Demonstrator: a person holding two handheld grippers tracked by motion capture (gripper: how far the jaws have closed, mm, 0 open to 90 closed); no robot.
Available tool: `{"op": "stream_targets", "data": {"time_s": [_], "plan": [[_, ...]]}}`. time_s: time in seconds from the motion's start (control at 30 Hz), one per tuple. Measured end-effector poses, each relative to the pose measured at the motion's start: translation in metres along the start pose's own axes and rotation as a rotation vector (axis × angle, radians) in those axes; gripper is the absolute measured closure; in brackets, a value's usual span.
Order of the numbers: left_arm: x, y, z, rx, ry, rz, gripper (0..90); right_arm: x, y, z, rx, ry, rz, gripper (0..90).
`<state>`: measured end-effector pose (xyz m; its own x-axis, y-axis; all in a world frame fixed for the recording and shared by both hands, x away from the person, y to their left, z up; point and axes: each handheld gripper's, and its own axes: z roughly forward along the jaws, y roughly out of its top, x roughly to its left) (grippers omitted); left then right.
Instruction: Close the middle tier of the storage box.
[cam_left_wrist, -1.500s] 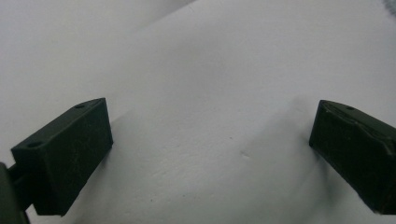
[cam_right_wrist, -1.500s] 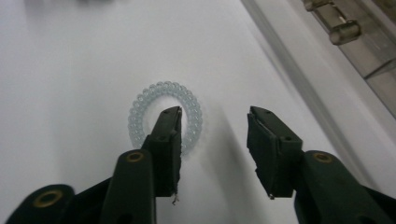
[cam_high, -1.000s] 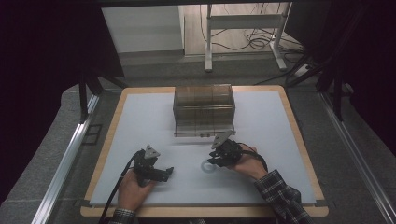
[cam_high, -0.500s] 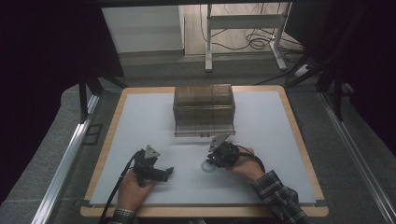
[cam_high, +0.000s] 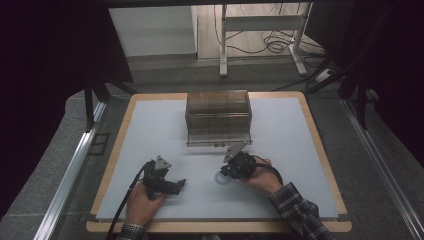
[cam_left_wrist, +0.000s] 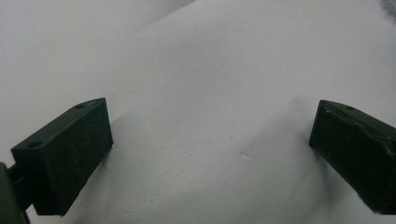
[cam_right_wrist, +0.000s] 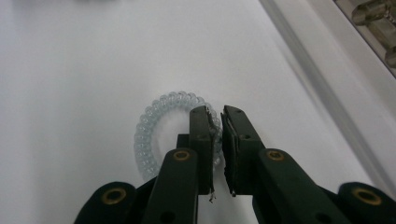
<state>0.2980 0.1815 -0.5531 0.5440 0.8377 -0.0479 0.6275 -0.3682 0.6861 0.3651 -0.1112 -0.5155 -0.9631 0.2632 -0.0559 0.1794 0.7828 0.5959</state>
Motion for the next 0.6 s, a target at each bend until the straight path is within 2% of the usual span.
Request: {"op": "stream_targets", "data": {"time_s": [0.6], "plan": [[0.0,0.0,0.0,0.002,0.0,0.004,0.0,-0.007,0.008,-0.017,-0.056,-0.006,0.024,81.0]]}}
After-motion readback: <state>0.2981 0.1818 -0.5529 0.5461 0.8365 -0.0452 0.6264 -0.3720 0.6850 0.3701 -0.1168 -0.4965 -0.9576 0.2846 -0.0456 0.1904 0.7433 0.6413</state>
